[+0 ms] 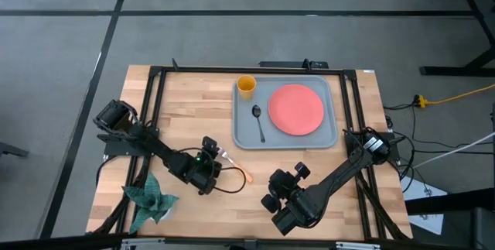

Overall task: Pick and place plate/cup/fork/spoon on tray
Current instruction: Put the orange fork on the gray tray to the left of the black spoon

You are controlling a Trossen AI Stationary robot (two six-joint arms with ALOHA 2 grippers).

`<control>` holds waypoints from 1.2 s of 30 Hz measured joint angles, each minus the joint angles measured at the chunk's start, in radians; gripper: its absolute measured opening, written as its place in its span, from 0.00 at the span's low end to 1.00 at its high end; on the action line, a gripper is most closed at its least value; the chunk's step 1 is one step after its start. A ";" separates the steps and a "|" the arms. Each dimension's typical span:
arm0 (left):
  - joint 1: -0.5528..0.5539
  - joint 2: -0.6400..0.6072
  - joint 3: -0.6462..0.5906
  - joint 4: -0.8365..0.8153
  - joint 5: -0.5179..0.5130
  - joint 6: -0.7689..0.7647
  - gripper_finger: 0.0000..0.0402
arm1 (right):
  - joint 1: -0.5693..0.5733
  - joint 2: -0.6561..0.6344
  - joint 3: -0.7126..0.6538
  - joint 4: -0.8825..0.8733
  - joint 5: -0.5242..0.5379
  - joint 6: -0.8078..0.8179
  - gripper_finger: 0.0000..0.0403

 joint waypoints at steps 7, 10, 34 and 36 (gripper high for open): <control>0.000 0.000 0.000 0.000 -0.023 0.000 0.22 | 0.000 0.000 0.000 0.000 0.000 0.000 0.12; 0.000 0.000 0.000 0.000 -0.005 0.001 0.22 | 0.000 0.000 0.000 0.000 0.000 0.000 0.12; -0.066 0.000 0.000 0.086 0.007 0.000 0.22 | 0.000 0.000 0.000 -0.001 0.000 0.000 0.12; -0.064 0.000 0.000 0.089 0.042 0.000 0.22 | 0.000 0.000 0.000 -0.001 0.000 -0.001 0.12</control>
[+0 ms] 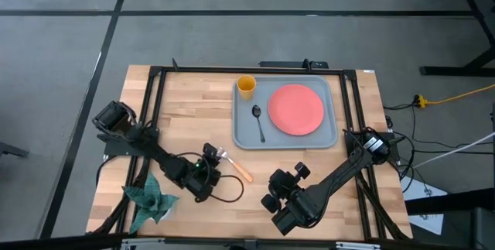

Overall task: Pick and place plate/cup/fork/spoon on tray
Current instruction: Put the orange fork on the gray tray to the left of the black spoon

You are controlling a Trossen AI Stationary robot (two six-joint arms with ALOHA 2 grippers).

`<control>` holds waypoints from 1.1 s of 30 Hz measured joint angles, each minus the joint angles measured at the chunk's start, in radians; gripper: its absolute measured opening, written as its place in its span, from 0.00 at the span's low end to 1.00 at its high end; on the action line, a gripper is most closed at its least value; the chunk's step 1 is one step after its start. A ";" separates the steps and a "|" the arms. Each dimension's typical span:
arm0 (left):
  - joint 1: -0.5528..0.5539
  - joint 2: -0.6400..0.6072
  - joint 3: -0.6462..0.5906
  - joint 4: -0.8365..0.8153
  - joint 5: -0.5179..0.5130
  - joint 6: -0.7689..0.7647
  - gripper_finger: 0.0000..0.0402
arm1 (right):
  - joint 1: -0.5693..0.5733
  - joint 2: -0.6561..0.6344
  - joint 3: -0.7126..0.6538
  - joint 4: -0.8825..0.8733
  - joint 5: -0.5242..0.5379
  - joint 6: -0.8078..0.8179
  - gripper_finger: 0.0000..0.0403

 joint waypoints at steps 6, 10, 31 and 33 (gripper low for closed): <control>0.024 0.005 0.000 -0.001 0.039 0.003 0.22 | 0.000 0.000 0.000 0.000 0.000 -0.001 0.12; 0.051 0.005 0.000 -0.003 0.040 0.002 0.22 | 0.000 0.000 0.000 0.000 0.000 -0.003 0.12; 0.130 0.011 0.000 0.029 0.137 0.026 0.22 | 0.000 0.000 0.000 -0.019 -0.010 -0.003 0.12; 0.138 0.036 0.001 0.044 0.135 0.030 0.22 | 0.000 0.000 0.000 -0.019 -0.010 -0.003 0.12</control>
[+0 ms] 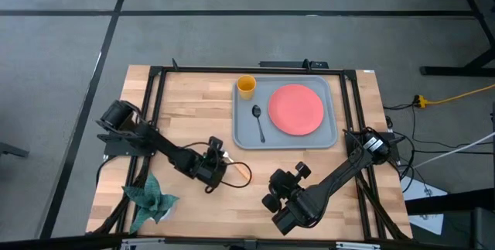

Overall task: Pick and place plate/cup/fork/spoon on tray
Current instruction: Put the orange fork on the gray tray to the left of the black spoon

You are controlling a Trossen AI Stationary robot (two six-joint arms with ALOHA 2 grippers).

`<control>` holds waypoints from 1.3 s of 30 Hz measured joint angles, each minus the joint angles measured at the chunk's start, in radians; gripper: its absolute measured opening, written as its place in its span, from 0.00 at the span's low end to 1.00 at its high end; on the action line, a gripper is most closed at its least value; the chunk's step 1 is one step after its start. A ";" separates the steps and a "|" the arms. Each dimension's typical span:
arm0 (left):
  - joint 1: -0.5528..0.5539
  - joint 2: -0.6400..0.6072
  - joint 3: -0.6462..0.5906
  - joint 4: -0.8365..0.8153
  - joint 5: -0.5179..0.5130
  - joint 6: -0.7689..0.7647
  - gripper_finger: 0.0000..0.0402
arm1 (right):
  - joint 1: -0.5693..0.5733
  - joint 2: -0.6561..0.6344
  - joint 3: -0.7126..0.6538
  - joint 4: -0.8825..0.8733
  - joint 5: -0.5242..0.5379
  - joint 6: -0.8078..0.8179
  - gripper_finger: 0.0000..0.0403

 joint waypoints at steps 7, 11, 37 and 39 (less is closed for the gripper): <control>0.006 0.093 0.008 0.060 -0.058 0.090 0.22 | 0.000 0.000 0.000 -0.004 -0.025 0.003 0.12; 0.006 0.092 0.007 0.061 -0.049 0.108 0.17 | 0.000 0.000 0.000 -0.007 -0.052 0.003 0.12; 0.198 0.004 0.301 -0.459 0.753 0.270 0.00 | 0.001 0.000 0.000 -0.006 -0.044 0.003 0.12; 0.234 0.004 0.302 -0.481 0.831 0.305 0.00 | 0.002 0.000 0.000 -0.006 -0.043 0.003 0.12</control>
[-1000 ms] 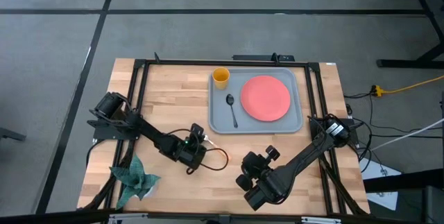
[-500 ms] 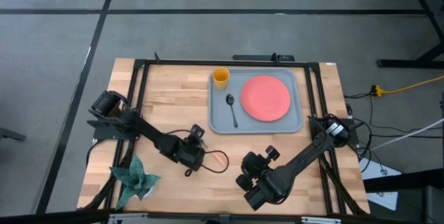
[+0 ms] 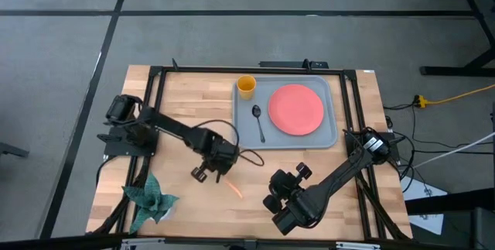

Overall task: Pick and place plate/cup/fork/spoon on tray
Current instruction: Put the orange fork on the gray tray to the left of the black spoon

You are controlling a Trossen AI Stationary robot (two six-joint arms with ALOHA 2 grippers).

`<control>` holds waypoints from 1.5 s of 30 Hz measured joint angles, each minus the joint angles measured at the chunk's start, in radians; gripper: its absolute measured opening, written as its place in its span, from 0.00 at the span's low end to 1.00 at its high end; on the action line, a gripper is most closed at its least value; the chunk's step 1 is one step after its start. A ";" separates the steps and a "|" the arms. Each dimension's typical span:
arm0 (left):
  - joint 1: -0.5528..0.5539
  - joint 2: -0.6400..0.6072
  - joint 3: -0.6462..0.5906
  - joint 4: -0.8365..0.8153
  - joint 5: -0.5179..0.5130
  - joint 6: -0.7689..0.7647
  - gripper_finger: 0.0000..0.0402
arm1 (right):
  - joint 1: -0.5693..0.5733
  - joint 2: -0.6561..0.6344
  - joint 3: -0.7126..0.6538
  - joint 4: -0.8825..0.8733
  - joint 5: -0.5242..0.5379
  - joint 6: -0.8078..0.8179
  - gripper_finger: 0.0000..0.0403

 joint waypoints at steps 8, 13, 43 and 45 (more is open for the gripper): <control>0.114 0.015 0.001 -0.093 0.246 0.068 0.00 | 0.001 0.000 0.000 -0.001 0.000 0.000 0.12; 0.123 0.049 0.001 -0.102 0.268 0.082 0.00 | 0.001 0.000 0.000 -0.001 0.002 0.000 0.12; 0.025 0.077 0.002 0.013 -0.048 -0.004 0.11 | 0.001 0.000 0.000 -0.003 0.000 -0.003 0.12; 0.021 0.077 0.002 0.012 -0.049 -0.004 0.11 | 0.001 0.000 0.000 -0.003 0.000 -0.003 0.12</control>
